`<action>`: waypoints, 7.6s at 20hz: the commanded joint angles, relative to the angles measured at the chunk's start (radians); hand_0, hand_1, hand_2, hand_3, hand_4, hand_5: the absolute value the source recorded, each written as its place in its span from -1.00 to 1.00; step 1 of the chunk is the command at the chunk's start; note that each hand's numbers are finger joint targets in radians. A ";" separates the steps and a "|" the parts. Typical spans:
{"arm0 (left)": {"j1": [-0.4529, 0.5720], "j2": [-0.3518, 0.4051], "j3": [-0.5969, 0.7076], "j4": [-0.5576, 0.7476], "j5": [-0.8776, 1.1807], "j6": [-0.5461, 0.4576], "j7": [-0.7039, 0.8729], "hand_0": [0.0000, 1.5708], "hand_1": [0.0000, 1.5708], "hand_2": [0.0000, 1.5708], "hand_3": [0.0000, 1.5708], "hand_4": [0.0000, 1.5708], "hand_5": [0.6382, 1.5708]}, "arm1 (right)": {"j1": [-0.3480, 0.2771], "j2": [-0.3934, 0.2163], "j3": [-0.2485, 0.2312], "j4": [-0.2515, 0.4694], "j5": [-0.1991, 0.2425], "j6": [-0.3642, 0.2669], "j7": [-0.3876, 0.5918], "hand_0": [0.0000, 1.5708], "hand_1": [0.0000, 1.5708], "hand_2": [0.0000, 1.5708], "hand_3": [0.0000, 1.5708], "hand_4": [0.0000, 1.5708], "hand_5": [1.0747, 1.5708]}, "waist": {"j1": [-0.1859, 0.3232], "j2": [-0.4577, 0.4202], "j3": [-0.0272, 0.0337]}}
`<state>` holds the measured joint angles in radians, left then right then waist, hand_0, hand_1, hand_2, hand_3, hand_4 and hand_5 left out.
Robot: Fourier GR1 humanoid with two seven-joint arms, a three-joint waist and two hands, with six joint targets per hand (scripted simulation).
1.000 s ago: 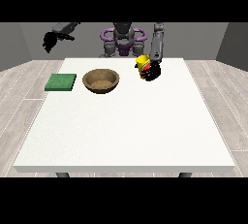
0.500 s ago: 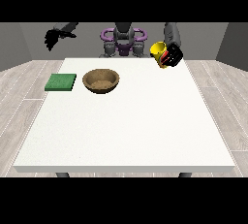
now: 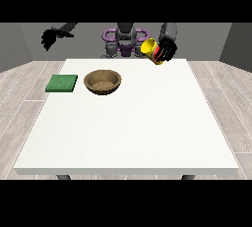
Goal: Pick the cup and pour the ball into the bowl, then pick the bowl and place it on the pad
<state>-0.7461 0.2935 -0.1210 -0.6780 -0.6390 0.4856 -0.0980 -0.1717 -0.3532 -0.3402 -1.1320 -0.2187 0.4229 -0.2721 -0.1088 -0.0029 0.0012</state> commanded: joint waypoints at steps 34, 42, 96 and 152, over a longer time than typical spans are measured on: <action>-0.266 -0.218 -0.630 0.081 -0.968 -0.392 0.405 0.84 0.84 1.00 1.00 0.95 0.07 | -0.057 -0.053 -0.035 0.162 -0.033 0.028 0.059 -1.00 -1.00 -1.00 -1.00 -1.00 0.99 | 0.051 -0.101 -0.0013; -0.095 -0.269 -0.111 -0.127 -0.389 -0.055 0.426 0.30 0.30 0.60 0.20 0.77 0.42 | -0.033 -0.034 -0.058 0.148 -0.028 -0.038 0.055 -1.00 -1.00 -1.00 -1.00 -0.71 0.98 | 0.168 -0.050 -0.0149; 0.312 -0.146 0.123 -0.602 0.612 -0.484 -0.096 -1.00 -1.00 -1.00 -1.00 0.22 0.68 | -0.367 0.091 0.150 0.614 0.331 -0.881 0.151 1.00 1.00 1.00 0.33 0.10 0.98 | 0.339 0.124 -0.0043; 0.376 0.169 0.427 -0.513 0.898 -0.745 -0.085 -1.00 -1.00 -1.00 -1.00 0.15 0.97 | -0.472 -0.313 0.006 0.619 0.240 -0.513 0.374 -1.00 -1.00 -1.00 -1.00 -1.00 0.13 | 0.217 0.017 -0.0001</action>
<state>-0.3828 0.5565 0.3915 -1.1182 0.2910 -0.3203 -0.2691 -0.6265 -0.6593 -0.3585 -0.5176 0.0068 -0.1133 0.0415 0.1059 0.1244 0.0017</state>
